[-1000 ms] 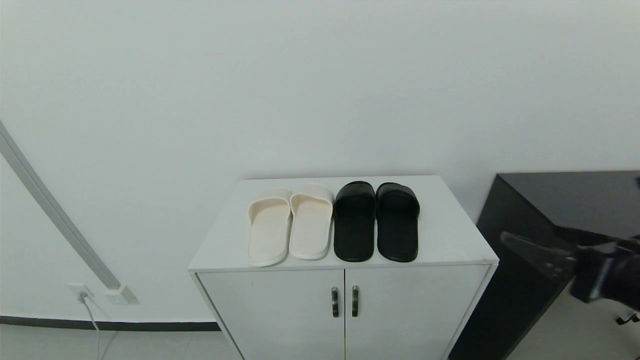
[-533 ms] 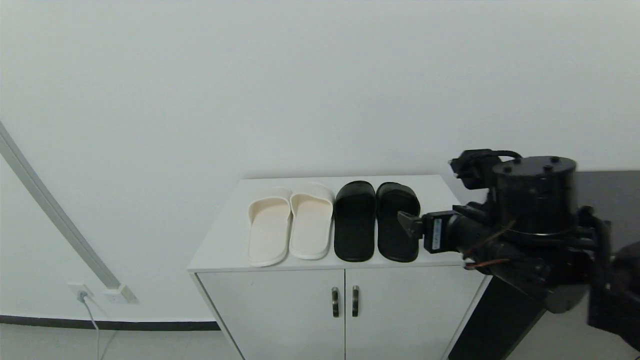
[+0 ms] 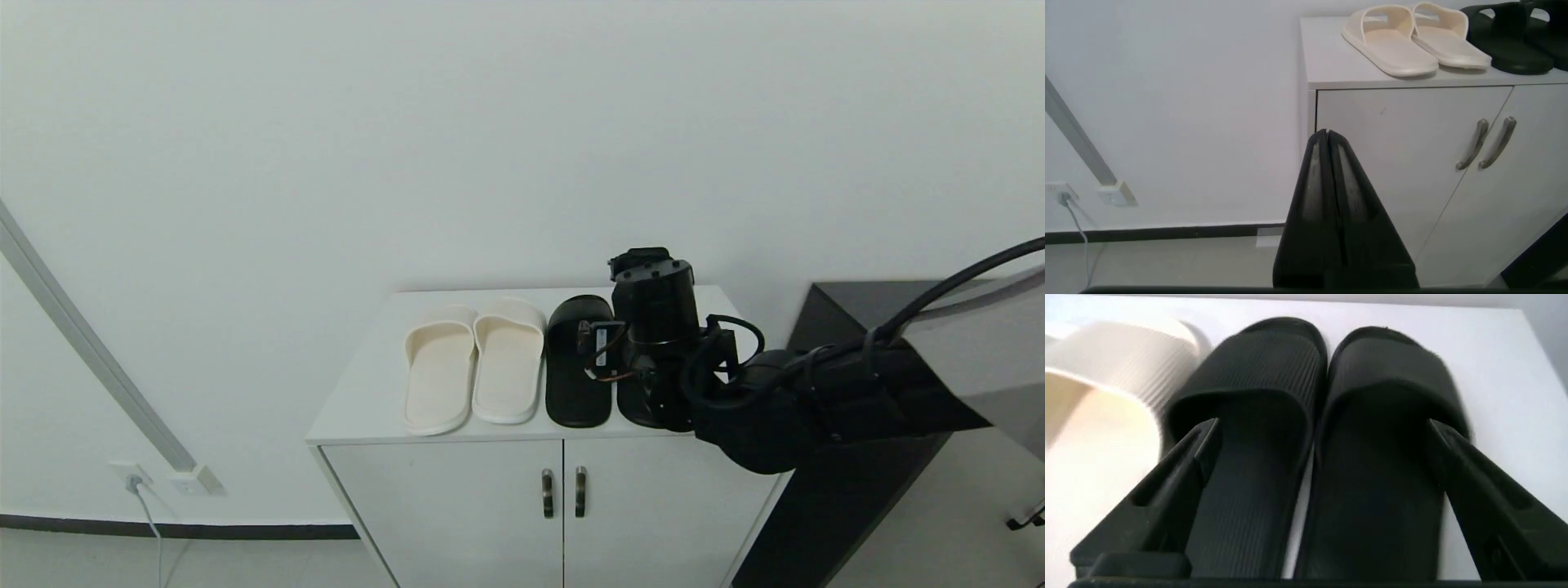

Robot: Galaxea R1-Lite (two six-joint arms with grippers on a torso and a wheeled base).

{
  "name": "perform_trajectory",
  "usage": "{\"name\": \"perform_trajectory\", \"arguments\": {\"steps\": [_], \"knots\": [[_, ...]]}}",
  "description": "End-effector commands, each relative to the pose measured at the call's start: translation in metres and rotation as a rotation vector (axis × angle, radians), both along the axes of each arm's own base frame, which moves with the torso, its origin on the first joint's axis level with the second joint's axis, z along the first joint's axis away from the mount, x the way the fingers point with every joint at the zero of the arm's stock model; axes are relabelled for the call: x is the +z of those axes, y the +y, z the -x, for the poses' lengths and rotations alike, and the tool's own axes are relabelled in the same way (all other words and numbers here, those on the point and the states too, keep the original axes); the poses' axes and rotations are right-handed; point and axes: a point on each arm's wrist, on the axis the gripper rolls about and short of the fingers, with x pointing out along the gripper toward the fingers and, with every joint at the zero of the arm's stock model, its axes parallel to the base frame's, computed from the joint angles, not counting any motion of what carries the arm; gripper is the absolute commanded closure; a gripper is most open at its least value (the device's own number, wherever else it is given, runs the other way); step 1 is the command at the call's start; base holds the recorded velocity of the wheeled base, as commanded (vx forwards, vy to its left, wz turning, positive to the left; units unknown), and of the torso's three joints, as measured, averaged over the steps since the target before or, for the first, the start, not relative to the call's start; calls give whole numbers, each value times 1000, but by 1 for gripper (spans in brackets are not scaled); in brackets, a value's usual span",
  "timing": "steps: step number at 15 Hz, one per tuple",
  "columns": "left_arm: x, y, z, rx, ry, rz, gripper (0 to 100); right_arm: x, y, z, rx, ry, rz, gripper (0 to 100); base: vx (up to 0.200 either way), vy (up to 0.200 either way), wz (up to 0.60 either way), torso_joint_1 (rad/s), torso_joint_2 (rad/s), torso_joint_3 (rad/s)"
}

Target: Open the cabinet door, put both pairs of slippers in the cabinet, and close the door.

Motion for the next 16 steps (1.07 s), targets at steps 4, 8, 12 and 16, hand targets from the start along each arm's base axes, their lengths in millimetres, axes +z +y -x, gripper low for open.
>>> {"name": "perform_trajectory", "arguments": {"steps": [4, 8, 12, 16], "knots": [[0, 0, 0, 0, 1, 0, 100, -26, 7, -28, -37, 18, 19, 0, 0, 0, 0, 0, 0, 0], [0, 0, 0, 0, 1, 2, 100, -32, 14, -45, -49, 5, 8, 0, 0, 0, 0, 0, 0, 0], [0, 0, 0, 0, 1, 2, 100, -37, 15, -61, -69, -7, -3, 0, 0, 0, 0, 0, 0, 0], [0, 0, 0, 0, 1, 2, 100, -37, 9, -72, -94, -18, -13, 0, 0, 0, 0, 0, 0, 0]]}}
